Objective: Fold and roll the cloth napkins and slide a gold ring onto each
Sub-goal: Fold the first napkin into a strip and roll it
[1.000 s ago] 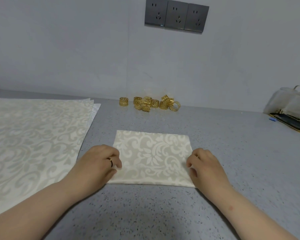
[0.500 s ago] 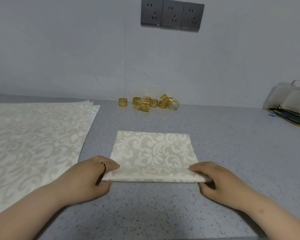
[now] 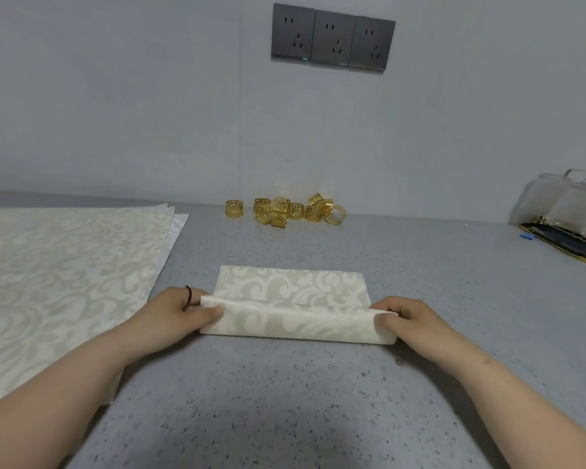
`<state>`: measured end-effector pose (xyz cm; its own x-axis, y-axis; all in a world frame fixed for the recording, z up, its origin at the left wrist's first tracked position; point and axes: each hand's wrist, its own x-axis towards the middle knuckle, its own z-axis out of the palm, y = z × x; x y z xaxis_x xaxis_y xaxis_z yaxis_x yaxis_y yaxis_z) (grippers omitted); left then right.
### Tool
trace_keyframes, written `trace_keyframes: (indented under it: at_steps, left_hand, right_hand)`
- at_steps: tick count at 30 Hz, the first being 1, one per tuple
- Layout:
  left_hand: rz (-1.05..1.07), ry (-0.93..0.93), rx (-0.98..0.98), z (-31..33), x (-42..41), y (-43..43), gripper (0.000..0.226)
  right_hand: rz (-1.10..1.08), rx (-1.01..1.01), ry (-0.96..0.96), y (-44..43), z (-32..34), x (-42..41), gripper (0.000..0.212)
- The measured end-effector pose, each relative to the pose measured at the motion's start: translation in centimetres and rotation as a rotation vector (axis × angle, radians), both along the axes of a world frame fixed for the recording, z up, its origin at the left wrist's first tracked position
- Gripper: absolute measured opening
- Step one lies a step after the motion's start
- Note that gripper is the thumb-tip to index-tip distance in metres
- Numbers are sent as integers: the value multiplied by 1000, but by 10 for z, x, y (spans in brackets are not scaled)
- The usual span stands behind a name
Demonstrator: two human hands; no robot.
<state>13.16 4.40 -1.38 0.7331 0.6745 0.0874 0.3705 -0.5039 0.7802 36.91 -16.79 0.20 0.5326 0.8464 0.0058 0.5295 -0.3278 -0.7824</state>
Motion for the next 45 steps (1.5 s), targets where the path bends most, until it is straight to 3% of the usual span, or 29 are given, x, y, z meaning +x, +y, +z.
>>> trace_keyframes:
  at_steps: [3,6,8,10,13,16,19,21,23,25,28,31,33,36,38,40,42,45]
  left_hand:
    - [101,-26,14,-5,9,3,41]
    - [179,-91,-44,-4,16,3,17]
    - [229,-63,-38,-2,20,1,17]
    - [280,22,58,-2,23,-2,17]
    - [327,215,308,-1,23,-8,36]
    - [371,228,408,-4,21,-3,51]
    - [213,-27,473,-12,14,10,32]
    - [-20,-75,617,-11,11,16,13]
    - [-158,-13,734,-15,7,20,26]
    - [-160,40,794,-16,6,19,47]
    - [-115,145,704,-14,8,13,85]
    - [-108,238,608,-14,8,9,100]
    - [-79,237,643,-13,11,5,85]
    - [-67,271,693,-10,11,0,45]
    - [-80,301,702,-7,4,-8,41]
    - [-131,312,714,-6,-10,-18,52]
    - [-171,314,631,-3,-29,-35,68]
    - [-183,159,361,5,-51,-53,39]
  right_hand:
    - [-64,28,42,10,-4,3,18]
    - [-136,42,-22,22,-11,6,8]
    - [-184,22,-100,29,-16,6,8]
    - [-206,-39,-243,33,-20,5,16]
    - [-218,-50,-398,35,-26,3,27]
    - [-207,64,-414,34,-29,5,13]
    - [-53,233,-566,31,-30,8,25]
    - [78,228,-768,27,-28,8,12]
    - [171,145,-849,21,-29,9,33]
    - [230,78,-852,17,-29,6,50]
    - [224,6,-885,14,-32,6,40]
    - [192,-5,-817,17,-27,1,39]
    - [173,-27,-726,20,-21,-1,37]
    - [131,-112,-679,20,-13,-6,35]
    - [112,-131,-639,11,-9,-11,32]
    - [123,-145,-582,-3,-8,-16,29]
    - [154,-141,-495,-22,-6,-22,24]
    - [141,-87,-256,-44,-3,-27,18]
